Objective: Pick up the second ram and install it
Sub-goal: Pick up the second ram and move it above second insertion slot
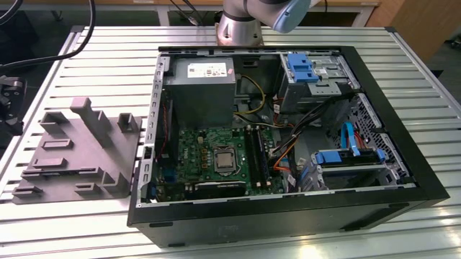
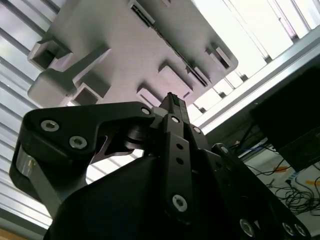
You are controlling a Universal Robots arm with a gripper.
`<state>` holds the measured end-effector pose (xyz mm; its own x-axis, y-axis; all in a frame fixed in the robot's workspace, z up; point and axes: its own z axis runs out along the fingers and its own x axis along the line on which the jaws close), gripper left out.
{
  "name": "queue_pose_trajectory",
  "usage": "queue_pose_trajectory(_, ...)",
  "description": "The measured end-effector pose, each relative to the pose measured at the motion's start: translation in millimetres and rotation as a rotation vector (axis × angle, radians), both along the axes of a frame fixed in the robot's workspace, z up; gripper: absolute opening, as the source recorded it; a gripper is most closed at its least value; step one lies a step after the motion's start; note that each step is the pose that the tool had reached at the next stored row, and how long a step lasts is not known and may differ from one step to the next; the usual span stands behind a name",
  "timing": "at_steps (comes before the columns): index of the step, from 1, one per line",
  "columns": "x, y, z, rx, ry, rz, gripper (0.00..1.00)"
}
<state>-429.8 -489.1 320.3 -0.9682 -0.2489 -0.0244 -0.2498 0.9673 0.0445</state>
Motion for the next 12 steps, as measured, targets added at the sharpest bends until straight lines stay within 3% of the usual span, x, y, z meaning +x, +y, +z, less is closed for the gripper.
queue_pose_trajectory(12,0.0,0.0,-0.2,0.0000,0.0000,0.128,0.11)
